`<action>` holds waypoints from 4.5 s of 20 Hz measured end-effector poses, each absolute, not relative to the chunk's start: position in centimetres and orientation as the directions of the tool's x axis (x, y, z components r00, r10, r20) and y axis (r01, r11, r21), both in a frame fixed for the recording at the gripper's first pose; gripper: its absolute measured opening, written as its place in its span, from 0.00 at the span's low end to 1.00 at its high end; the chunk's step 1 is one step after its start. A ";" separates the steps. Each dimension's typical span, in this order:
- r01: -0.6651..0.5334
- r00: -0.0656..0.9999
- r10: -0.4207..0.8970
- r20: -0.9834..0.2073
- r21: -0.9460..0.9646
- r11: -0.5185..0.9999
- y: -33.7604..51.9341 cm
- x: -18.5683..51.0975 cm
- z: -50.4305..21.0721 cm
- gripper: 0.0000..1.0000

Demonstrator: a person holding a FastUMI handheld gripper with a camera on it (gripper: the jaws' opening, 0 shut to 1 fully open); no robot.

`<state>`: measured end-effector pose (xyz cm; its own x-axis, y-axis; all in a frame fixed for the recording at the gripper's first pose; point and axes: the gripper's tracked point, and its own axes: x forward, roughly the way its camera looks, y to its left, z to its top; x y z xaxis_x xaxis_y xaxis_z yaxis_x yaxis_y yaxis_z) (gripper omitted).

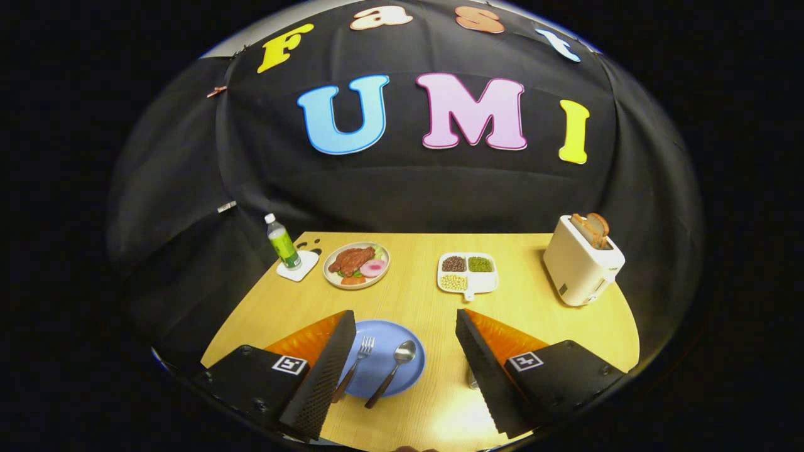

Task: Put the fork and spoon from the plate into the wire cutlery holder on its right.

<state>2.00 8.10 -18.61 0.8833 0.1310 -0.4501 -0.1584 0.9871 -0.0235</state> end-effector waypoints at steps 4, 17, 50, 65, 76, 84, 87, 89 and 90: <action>-0.198 0.791 0.130 -0.598 -0.049 0.979 9.9 1.2 -26.0 1.00; -0.242 0.573 0.043 -0.819 -0.119 0.963 10.6 2.2 -38.8 0.99; -0.419 0.331 0.192 -0.924 0.038 0.907 0.6 -1.8 -27.3 0.06; -0.554 0.025 -0.119 -0.993 -0.113 0.825 -12.2 -1.8 -26.5 0.06; -0.540 -0.109 -0.163 -0.981 -0.079 0.838 -11.8 0.1 -29.2 0.10; -0.439 -0.023 -0.014 -1.000 -0.002 0.899 -9.0 1.2 -27.2 0.74; -0.425 0.090 0.109 -0.990 0.061 0.903 -6.6 1.3 -25.2 1.00; -0.400 0.179 0.172 -0.969 0.088 0.912 -5.0 1.1 -23.6 0.98; -0.390 0.213 0.196 -0.957 0.101 0.915 -4.3 0.8 -23.2 1.00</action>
<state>0.81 -4.29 -23.17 0.2132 0.1960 -0.9571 -0.3898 0.9154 0.1007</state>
